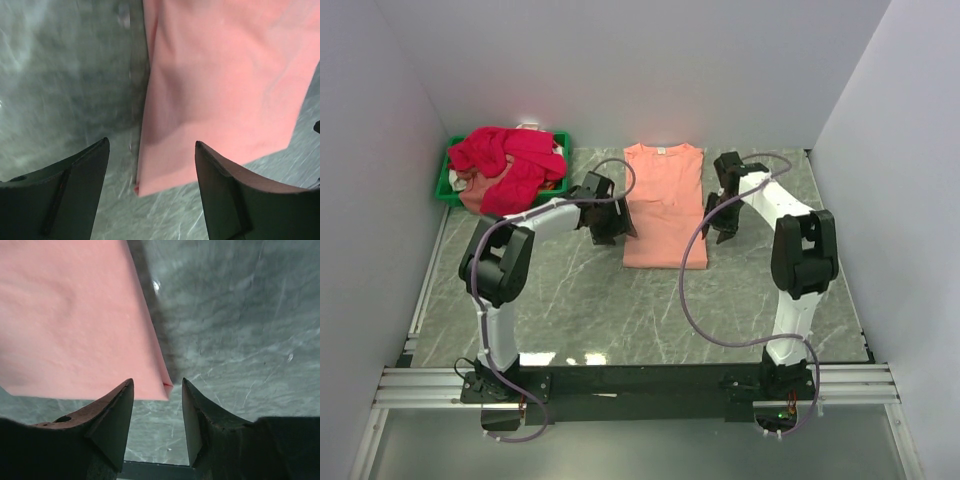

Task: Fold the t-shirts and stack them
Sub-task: Fold the tshirt

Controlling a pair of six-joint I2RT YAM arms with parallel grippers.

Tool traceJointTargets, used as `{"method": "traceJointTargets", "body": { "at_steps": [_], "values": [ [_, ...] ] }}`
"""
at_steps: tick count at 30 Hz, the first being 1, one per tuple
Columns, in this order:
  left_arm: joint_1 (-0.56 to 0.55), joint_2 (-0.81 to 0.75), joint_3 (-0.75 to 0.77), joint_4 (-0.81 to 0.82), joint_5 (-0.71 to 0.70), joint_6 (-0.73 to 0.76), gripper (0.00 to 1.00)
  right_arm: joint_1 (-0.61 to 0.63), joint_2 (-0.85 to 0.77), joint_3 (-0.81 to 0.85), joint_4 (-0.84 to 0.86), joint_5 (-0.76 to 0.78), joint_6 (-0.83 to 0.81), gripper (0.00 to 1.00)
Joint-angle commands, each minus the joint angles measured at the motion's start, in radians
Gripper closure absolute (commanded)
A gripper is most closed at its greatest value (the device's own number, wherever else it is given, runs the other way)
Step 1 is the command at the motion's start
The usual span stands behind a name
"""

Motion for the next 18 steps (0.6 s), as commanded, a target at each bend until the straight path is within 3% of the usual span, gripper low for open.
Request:
{"method": "traceJointTargets", "body": {
  "at_steps": [1,18],
  "values": [
    [-0.029,-0.08,-0.042,0.042,0.001,-0.023,0.26,-0.005,-0.085,-0.082,0.074,-0.023,0.003,0.5],
    [-0.093,-0.183,-0.197,0.039,-0.067,-0.074,0.27,-0.002,-0.147,-0.313,0.18,-0.075,0.016,0.51]
  ]
}}
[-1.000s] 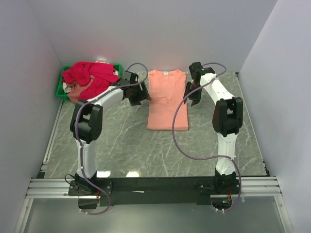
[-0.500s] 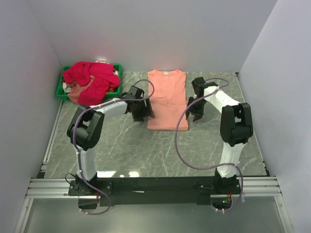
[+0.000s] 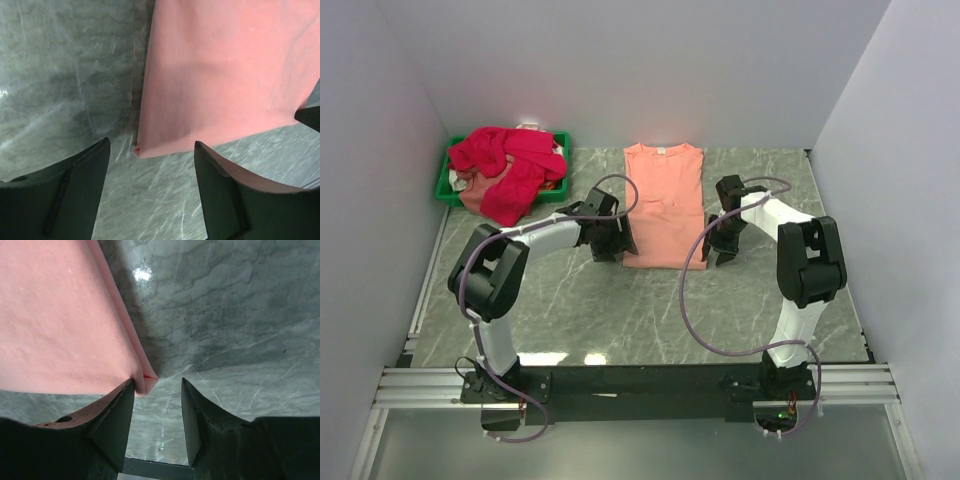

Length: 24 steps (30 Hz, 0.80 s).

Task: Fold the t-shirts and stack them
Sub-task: Fold the tshirt

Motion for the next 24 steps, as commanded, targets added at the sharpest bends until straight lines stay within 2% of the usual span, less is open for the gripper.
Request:
{"method": "traceJointTargets", "body": {
  "at_steps": [1,18,24],
  "values": [
    [-0.014,-0.06,-0.018,0.022,-0.026,-0.017,0.27,0.001,-0.044,-0.02,0.044,-0.013,0.005,0.51],
    [-0.021,-0.099,-0.062,0.016,-0.06,-0.034,0.28,0.033,-0.049,-0.063,0.055,-0.015,0.011,0.54],
    [-0.021,-0.103,-0.062,0.008,-0.075,-0.034,0.28,0.04,-0.037,-0.063,0.055,-0.024,0.013,0.58]
  ]
}}
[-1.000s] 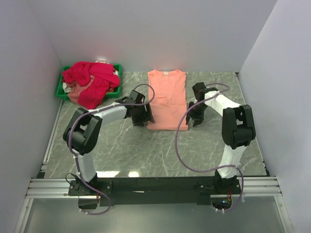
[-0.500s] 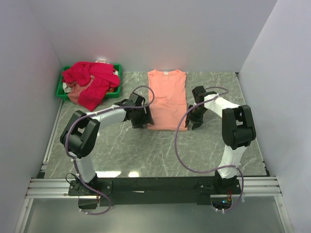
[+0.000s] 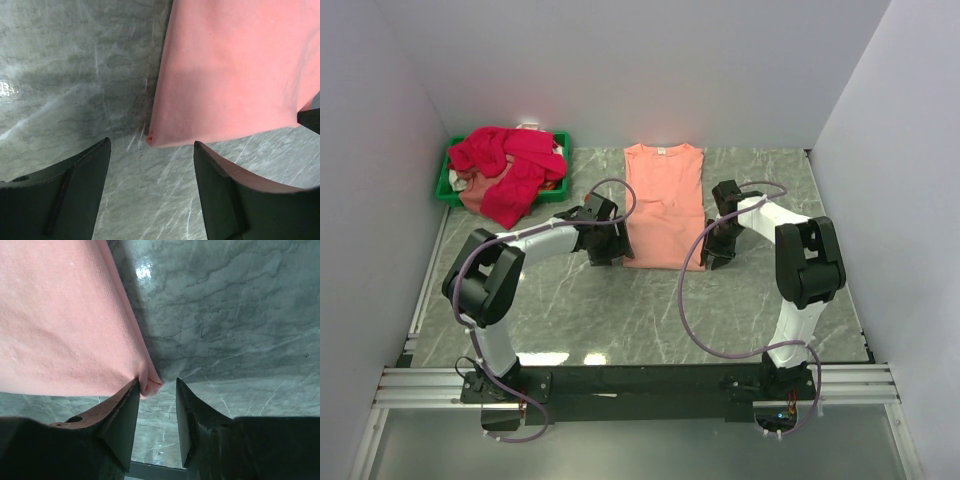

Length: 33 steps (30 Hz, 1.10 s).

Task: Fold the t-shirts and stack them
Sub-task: Fold the tshirt

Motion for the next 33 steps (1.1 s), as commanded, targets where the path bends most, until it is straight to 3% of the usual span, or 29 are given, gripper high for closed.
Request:
{"method": "traceJointTargets", "body": {
  "at_steps": [1,12,15,20,33],
  "values": [
    [-0.005,-0.053,-0.002,0.006,-0.023,-0.014,0.28,0.013,-0.031,-0.008,0.001,-0.011,0.008,0.59],
    [-0.005,-0.05,-0.002,0.003,-0.033,-0.015,0.28,0.025,-0.008,-0.042,0.004,-0.033,0.005,0.72],
    [-0.005,-0.047,0.001,-0.002,-0.041,-0.017,0.28,0.027,-0.003,-0.045,0.004,-0.033,0.005,0.79],
    [-0.005,-0.044,0.002,-0.014,-0.061,-0.021,0.28,0.027,0.003,-0.044,-0.003,-0.025,0.004,1.0],
    [-0.005,0.004,0.036,-0.025,-0.05,-0.012,0.47,0.027,0.001,-0.037,-0.017,-0.01,0.004,1.0]
  ]
}}
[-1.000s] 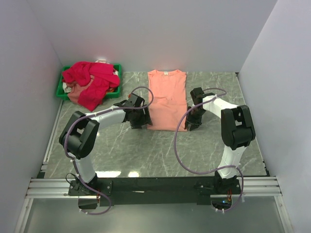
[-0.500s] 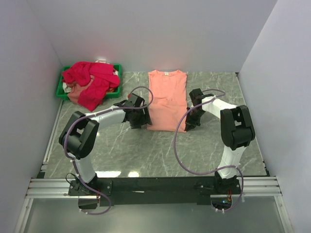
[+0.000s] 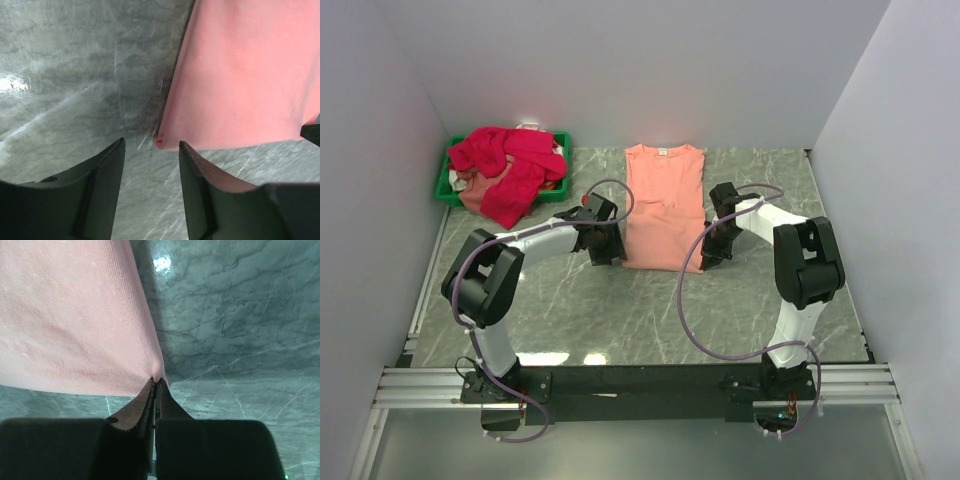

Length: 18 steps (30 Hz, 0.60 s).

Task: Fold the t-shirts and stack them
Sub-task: Fold the tshirt

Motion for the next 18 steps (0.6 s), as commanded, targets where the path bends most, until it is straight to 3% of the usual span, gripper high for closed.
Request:
{"method": "traceJointTargets", "body": {
  "at_steps": [1,14,18],
  "values": [
    [-0.006,0.01,0.032,0.009,0.003,0.004,0.49,0.008,0.001,-0.018,-0.034,0.026,-0.007,1.0],
    [-0.017,0.076,0.048,0.016,0.051,0.012,0.58,0.008,0.004,-0.011,-0.036,0.026,-0.007,1.0],
    [-0.02,0.093,0.057,0.004,0.057,0.013,0.66,0.008,0.001,-0.01,-0.037,0.028,-0.007,1.0]
  ]
}}
